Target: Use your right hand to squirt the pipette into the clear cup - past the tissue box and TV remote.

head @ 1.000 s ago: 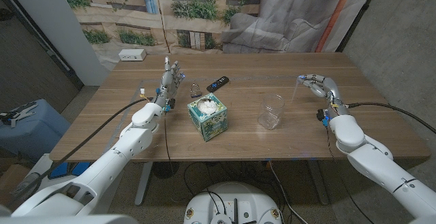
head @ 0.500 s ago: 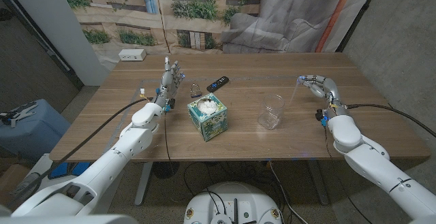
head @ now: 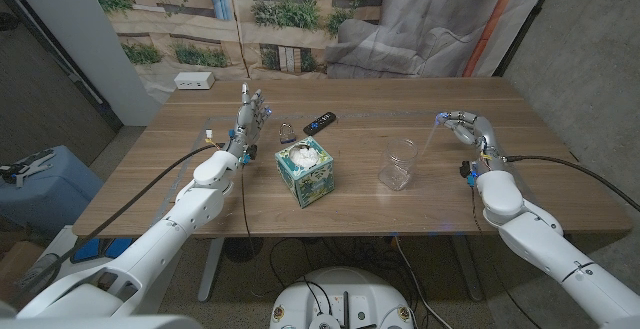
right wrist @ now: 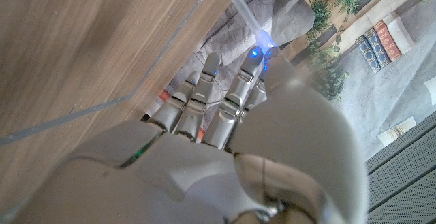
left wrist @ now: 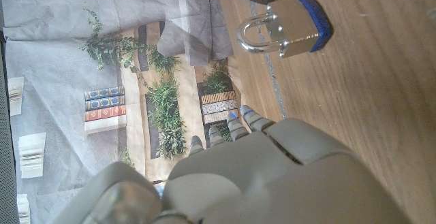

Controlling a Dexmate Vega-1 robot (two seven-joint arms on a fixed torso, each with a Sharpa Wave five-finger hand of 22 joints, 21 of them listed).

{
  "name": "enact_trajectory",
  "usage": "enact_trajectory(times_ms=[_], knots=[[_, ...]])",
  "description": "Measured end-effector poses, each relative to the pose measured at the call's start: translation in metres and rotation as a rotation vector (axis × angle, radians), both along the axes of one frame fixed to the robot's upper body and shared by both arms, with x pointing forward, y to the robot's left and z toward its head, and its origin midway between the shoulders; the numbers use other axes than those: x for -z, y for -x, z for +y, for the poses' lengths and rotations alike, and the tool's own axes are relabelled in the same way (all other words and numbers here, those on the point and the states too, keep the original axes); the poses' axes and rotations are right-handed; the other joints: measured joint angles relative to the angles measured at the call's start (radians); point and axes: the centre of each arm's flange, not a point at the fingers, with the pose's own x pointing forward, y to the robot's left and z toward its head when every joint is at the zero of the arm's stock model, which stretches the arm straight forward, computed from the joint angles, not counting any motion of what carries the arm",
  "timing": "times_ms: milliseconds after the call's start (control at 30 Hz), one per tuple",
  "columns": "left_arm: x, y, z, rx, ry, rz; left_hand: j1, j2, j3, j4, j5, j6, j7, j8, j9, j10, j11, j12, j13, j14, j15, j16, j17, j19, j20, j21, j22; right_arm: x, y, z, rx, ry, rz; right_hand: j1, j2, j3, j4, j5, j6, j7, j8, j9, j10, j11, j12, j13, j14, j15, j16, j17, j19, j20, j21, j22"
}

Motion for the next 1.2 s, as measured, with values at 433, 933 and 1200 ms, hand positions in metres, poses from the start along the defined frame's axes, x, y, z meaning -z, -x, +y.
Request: enact_trajectory(times_ms=[433,933,1200], knots=[[-0.0002,0.0,0.0,0.0,0.0,0.0,0.0,0.0,0.0,0.0,0.0,0.0,0.0,0.0,0.0,0.0,0.0,0.0,0.0,0.0,0.0,0.0,0.0,0.0,0.0,0.0,0.0,0.0004,-0.0037,0.002,0.021,-0.036,-0.009,0.047,-0.012,0.011,0.003,-0.009,0.025,0.014,0.008,-0.009,0.034,0.005,-0.001,-0.018,0.038,-0.006,0.007,0.0,0.005,-0.005,0.0,-0.002],[-0.0001,-0.0001,0.0001,0.0,0.0,0.0,0.0,0.0,0.0,0.0,0.0,0.0,0.0,0.0,0.0,0.0,0.0,0.0,0.0,0.0,0.0,0.0,0.0,0.0,0.0,0.0,0.0,0.0029,-0.004,0.0047,0.042,-0.071,-0.027,0.065,-0.02,0.016,0.008,-0.013,0.035,0.025,0.007,-0.015,0.046,0.01,-0.002,-0.01,0.071,-0.007,0.007,0.0,0.005,-0.005,0.0,-0.002],[-0.0001,-0.0001,0.0001,0.0,0.0,0.0,0.0,0.0,0.0,0.0,0.0,0.0,0.0,0.0,0.0,0.0,0.0,0.0,0.0,0.0,0.0,0.0,0.0,0.0,0.0,0.0,0.0,0.0024,-0.0028,0.0061,0.04,-0.073,-0.03,0.065,-0.021,0.02,0.012,-0.014,0.035,0.025,0.007,-0.015,0.046,0.01,0.004,-0.004,0.071,-0.007,-0.005,-0.007,0.005,-0.005,0.0,-0.002]])
